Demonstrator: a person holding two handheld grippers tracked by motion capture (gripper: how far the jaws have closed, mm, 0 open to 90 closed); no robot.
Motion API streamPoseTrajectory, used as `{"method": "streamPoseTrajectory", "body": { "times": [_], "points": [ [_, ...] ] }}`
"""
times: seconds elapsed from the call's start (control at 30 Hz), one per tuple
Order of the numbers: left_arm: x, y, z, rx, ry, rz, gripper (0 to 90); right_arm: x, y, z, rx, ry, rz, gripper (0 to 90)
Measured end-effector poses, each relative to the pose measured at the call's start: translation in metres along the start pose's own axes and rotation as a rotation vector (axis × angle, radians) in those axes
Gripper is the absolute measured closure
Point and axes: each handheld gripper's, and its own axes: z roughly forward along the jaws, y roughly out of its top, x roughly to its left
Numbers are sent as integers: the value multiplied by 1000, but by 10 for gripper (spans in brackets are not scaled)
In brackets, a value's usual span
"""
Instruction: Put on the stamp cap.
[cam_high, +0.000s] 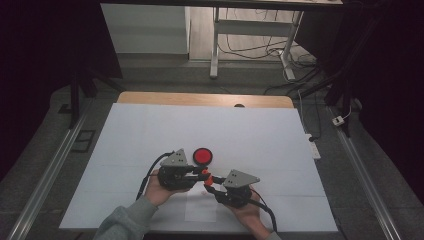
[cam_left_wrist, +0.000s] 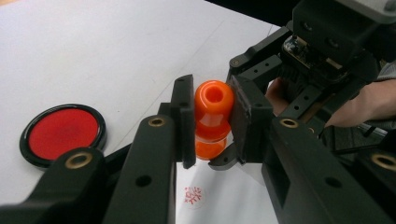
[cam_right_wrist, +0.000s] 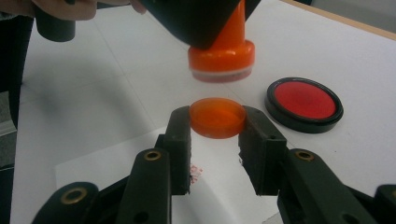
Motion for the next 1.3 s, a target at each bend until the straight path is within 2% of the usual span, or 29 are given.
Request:
{"method": "streamPoseTrajectory", "body": {
  "times": [0.33,1.3],
  "points": [
    [-1,-2,5,21,-10,7,720,-1,1,-1,-13,3,9,645],
    [0,-4,8,29,-6,2,720,-1,2,-3,-32,1,11,645]
  ]
}}
